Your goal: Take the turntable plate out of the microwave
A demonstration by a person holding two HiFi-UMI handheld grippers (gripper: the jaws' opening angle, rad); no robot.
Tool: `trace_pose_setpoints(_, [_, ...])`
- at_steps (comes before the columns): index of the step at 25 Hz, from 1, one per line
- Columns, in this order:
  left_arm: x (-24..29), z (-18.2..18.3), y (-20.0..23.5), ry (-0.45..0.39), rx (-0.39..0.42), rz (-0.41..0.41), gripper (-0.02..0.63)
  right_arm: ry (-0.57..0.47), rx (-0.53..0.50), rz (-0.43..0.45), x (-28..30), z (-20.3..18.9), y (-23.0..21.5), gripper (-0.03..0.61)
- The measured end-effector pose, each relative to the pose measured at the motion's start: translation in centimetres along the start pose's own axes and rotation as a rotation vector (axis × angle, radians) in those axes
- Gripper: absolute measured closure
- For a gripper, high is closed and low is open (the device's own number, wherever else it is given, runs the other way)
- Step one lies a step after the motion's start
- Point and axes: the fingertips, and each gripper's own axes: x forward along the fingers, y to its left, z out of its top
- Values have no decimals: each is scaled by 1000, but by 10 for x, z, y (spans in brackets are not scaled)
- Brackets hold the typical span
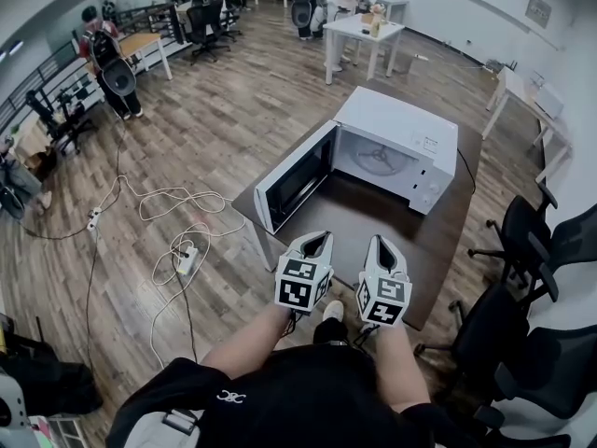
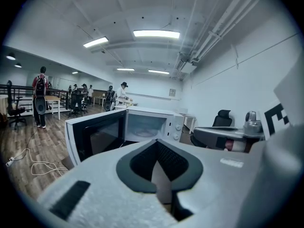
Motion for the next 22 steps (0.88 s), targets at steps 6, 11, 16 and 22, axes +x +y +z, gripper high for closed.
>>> trace_pose_setpoints(6, [53,15,11,13,12,-14,606,16,16,-9,49,2,-26,571])
trace_pose_setpoints(11, [101,33,19,27,22,-26,606,20,47,-20,94,13,-55,571])
trace_pose_setpoints(16, [146,42,23,50,28,-31,606,37,85,-27,131,14,-81,571])
trace_pose_setpoints(22, [197,45,29,81,16,-23,606,65,140,-30,172,6,-115,571])
